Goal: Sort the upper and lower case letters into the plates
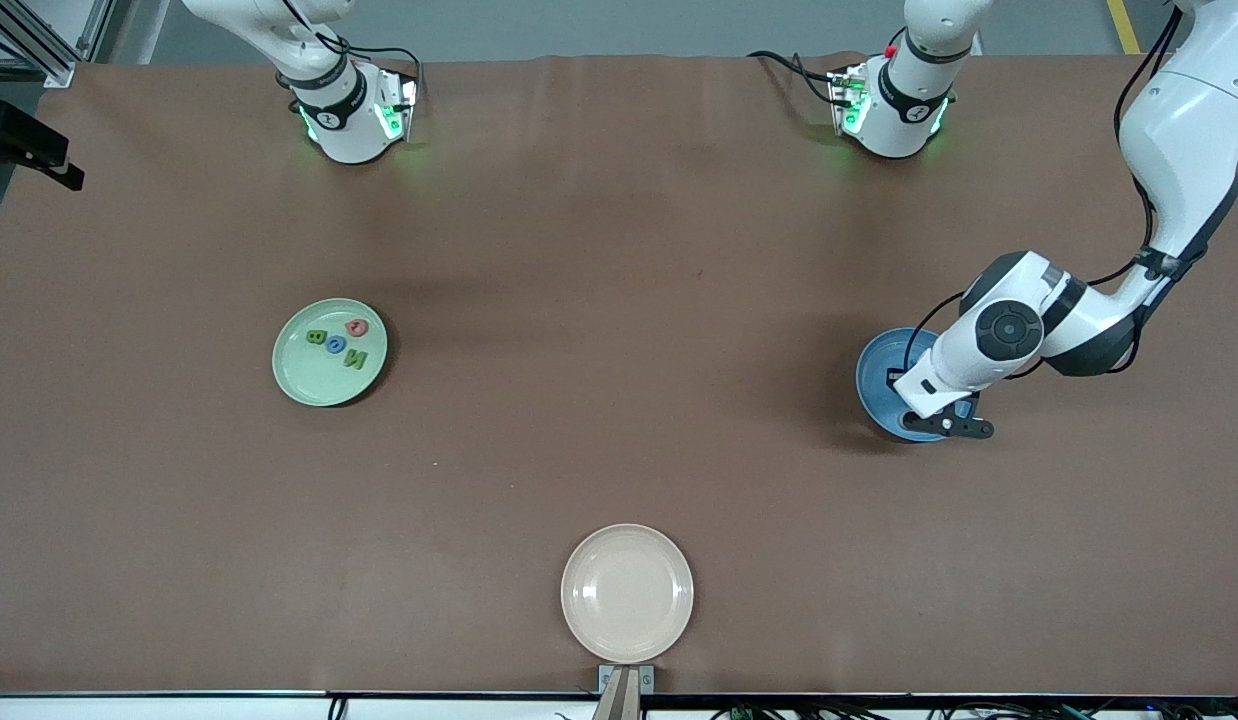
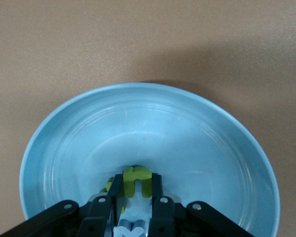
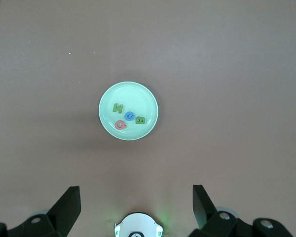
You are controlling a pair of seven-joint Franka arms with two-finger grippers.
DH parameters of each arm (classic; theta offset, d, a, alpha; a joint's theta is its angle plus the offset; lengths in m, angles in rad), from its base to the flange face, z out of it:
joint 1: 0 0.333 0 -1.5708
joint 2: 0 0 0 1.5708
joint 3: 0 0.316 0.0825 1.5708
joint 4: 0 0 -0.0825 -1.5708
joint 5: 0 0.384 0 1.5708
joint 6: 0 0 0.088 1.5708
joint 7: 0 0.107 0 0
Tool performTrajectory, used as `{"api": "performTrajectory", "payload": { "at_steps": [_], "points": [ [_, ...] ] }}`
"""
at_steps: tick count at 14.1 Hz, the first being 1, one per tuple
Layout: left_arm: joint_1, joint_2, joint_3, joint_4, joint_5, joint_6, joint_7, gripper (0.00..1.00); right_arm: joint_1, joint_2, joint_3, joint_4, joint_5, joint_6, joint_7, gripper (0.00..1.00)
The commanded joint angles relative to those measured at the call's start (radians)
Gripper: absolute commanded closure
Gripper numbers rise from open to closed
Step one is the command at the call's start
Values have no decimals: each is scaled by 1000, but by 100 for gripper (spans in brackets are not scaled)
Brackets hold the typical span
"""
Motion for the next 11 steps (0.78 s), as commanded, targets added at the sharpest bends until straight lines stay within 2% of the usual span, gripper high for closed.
{"api": "performTrajectory", "payload": {
  "at_steps": [1, 3, 4, 5, 6, 7, 11],
  "points": [
    [-7, 5, 6, 8, 20, 10, 28, 79, -9, -15, 5, 23, 12, -22, -16, 0],
    [-5, 3, 6, 10, 20, 10, 44, 69, -9, -15, 5, 23, 15, -39, -14, 0],
    [-5, 3, 6, 11, 20, 10, 44, 57, -6, -15, 5, 18, 15, -40, -14, 0],
    [-2, 2, 6, 11, 20, 10, 45, 38, -6, -15, 6, 15, 15, -45, -14, 0],
    [3, -6, 6, 11, 18, 10, 45, 5, -6, -15, 7, 16, 16, -54, -14, 0],
    [6, -9, 4, 13, 15, 8, 44, 0, -5, -20, 7, 15, 26, -60, -14, 0],
    [16, -67, -23, 25, -41, -56, 48, 0, -6, -23, 6, 16, 46, -73, -17, 0]
  ]
}}
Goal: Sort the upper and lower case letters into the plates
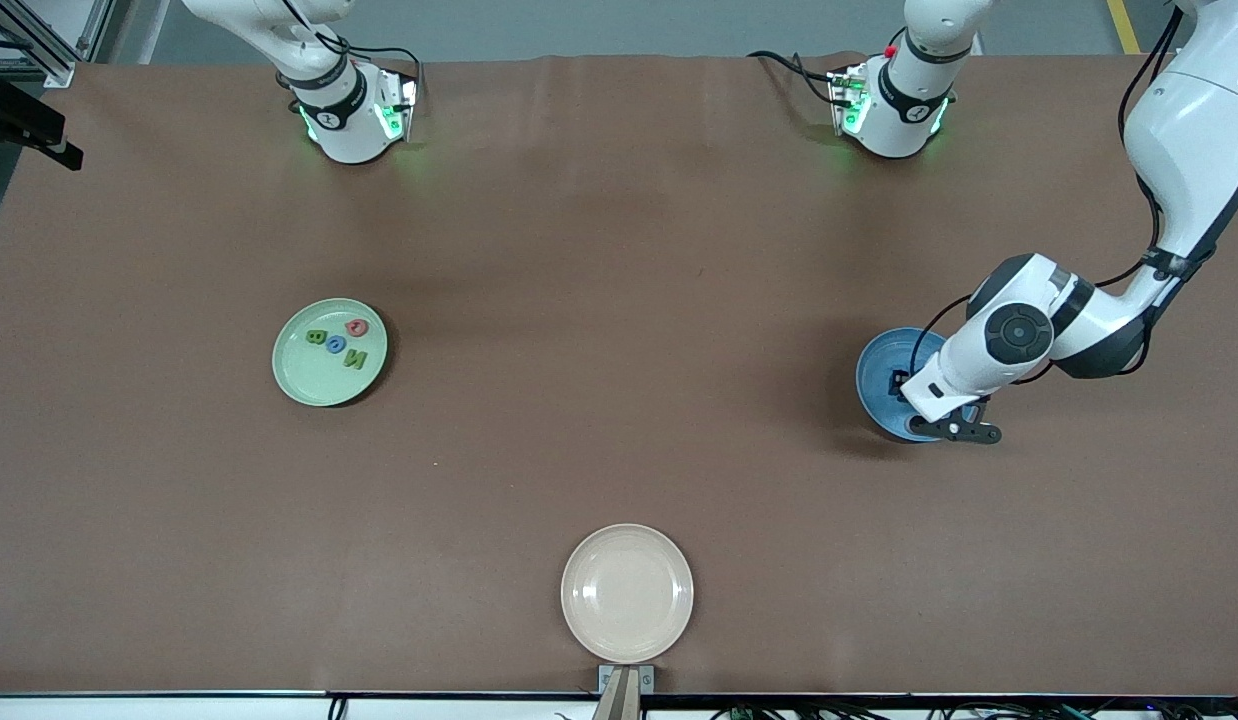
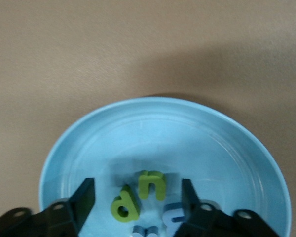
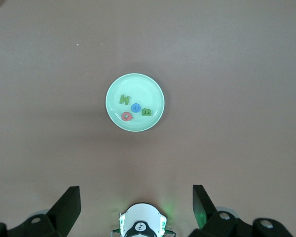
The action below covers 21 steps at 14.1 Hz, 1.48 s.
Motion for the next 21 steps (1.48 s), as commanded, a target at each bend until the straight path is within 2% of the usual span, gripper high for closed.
{"api": "performTrajectory", "payload": {
  "at_steps": [1, 3, 6, 12, 15, 17, 19, 20, 21],
  "points": [
    [46, -84, -66, 18, -62, -103, 46, 0, -5, -21, 9, -8, 17, -6, -15, 0],
    [139, -86, -166, 53, -132, -167, 125, 0, -6, -23, 5, -7, 17, -7, -16, 0],
    [227, -87, -235, 56, -171, -175, 165, 0, -5, -24, 7, -5, 15, -14, -16, 0],
    [232, -86, -239, 58, -172, -177, 154, 0, -3, -26, 8, -5, 0, -11, -21, 0],
    [298, -70, -274, 72, -226, -180, 197, 0, -6, -26, 4, -5, 0, -14, -6, 0],
    [287, -76, -274, 105, -249, -250, 231, 0, -5, -26, 6, -5, 1, -9, -6, 0],
    [270, -114, -265, 136, -360, -269, 330, 0, -8, -26, 3, -5, 1, -11, -3, 0],
    [246, -169, -216, 139, -440, -269, 408, 0, -8, -26, 3, -5, 1, -11, 0, 0],
    [180, -231, -127, 147, -518, -269, 469, 0, -8, -26, 4, -5, 0, -7, 5, 0]
  ]
}}
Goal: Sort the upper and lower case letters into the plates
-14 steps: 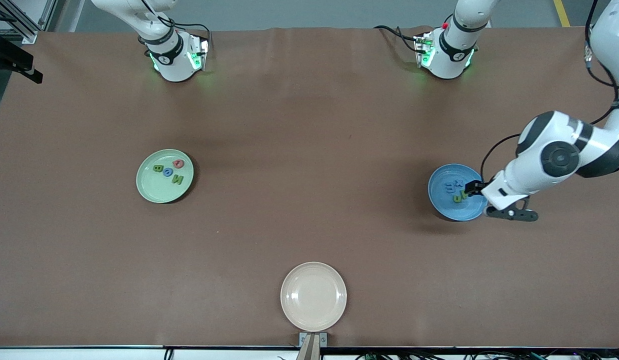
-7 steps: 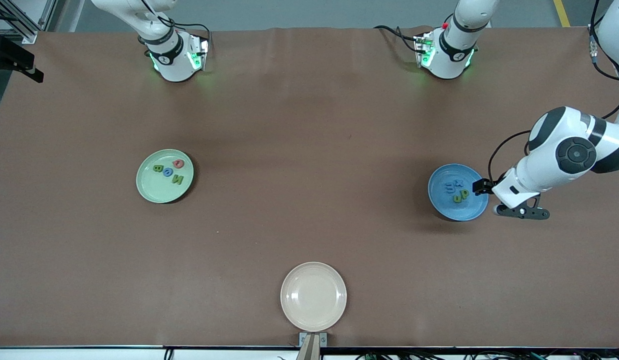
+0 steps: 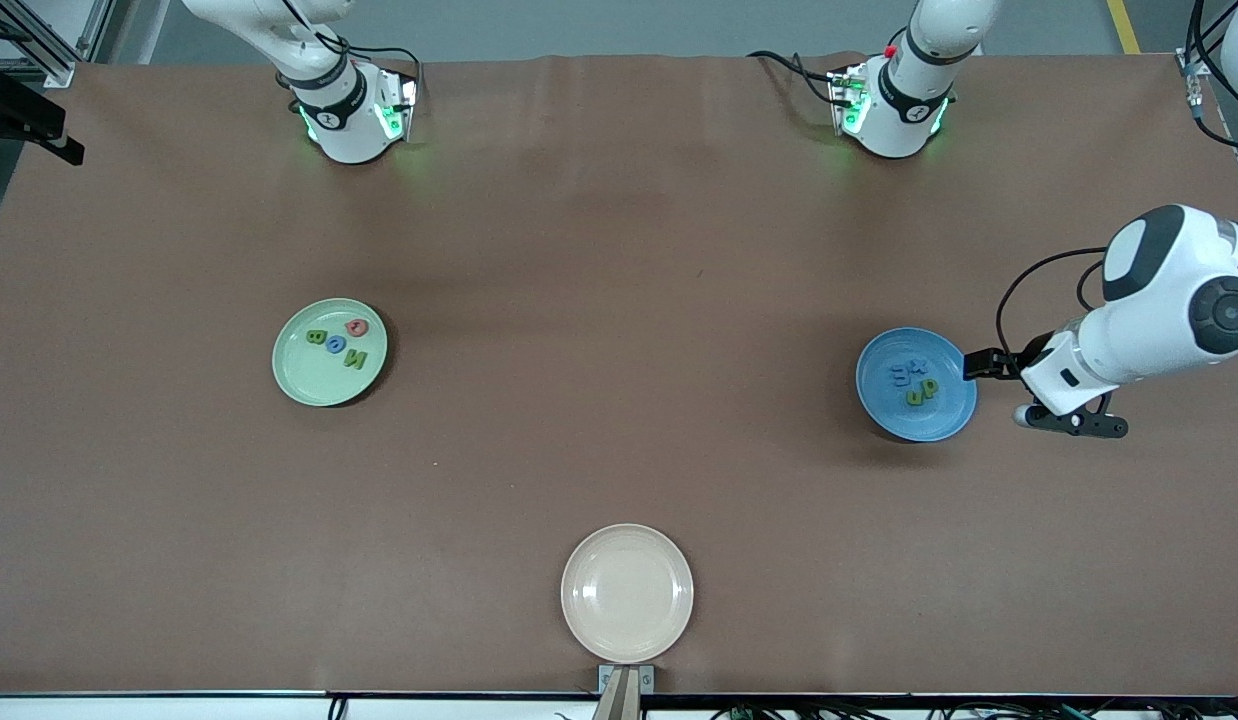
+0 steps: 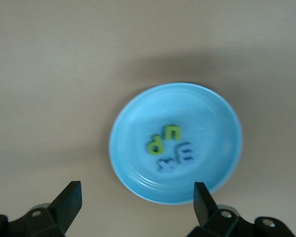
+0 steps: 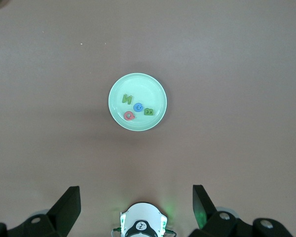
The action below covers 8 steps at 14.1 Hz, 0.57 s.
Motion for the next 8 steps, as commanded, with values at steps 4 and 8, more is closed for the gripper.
{"api": "performTrajectory", "payload": {
  "at_steps": [4, 8],
  "points": [
    [-350, -264, 400, 41, -362, -26, 221, 0, -3, -23, 6, -12, -4, 2, 62, 0],
    [-687, -307, 712, 70, -514, -48, 221, 0, 0, -22, 7, -10, -22, 13, 58, 0]
  ]
}}
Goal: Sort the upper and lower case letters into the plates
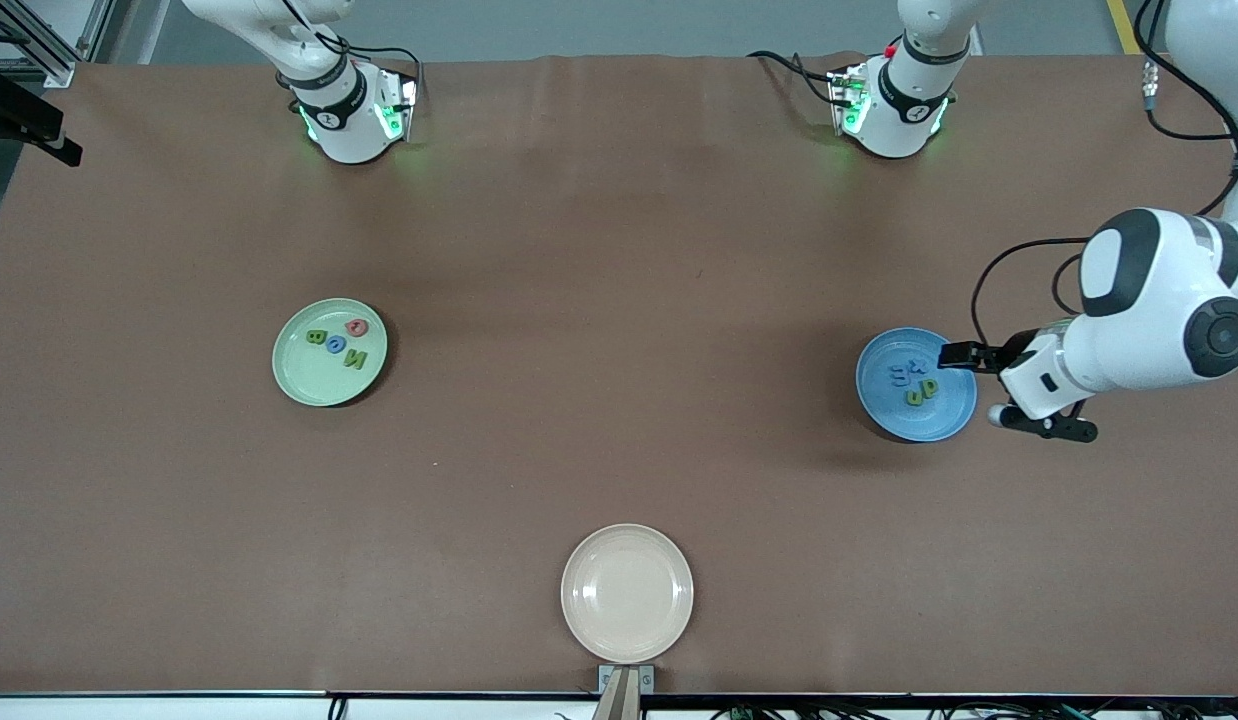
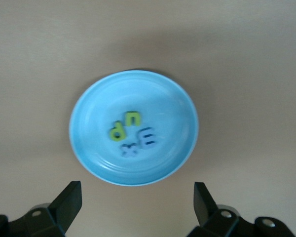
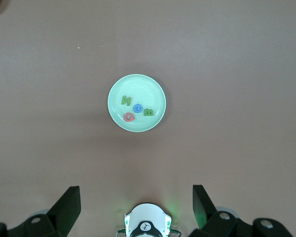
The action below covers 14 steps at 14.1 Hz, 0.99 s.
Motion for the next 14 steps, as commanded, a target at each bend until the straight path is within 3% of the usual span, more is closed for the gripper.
{"api": "performTrajectory", "payload": {
  "at_steps": [1, 3, 5, 9, 14],
  "points": [
    [-221, -50, 227, 9, -95, -23, 20, 0, 2, -22, 12, -13, -31, 16, 14, 0],
    [-373, -62, 376, 14, -144, -23, 20, 0, 1, -21, 18, -13, -35, 20, 11, 0],
    [-438, -69, 437, 14, -158, -23, 20, 0, -1, -21, 18, -13, -35, 24, -3, 0],
    [-425, -76, 437, 11, -131, -23, 20, 0, -3, -21, 16, -13, -35, 26, -47, 0],
    [-365, -182, 426, 11, -97, -28, 15, 0, -1, -21, 16, -13, -35, 20, -40, 0]
  ]
}}
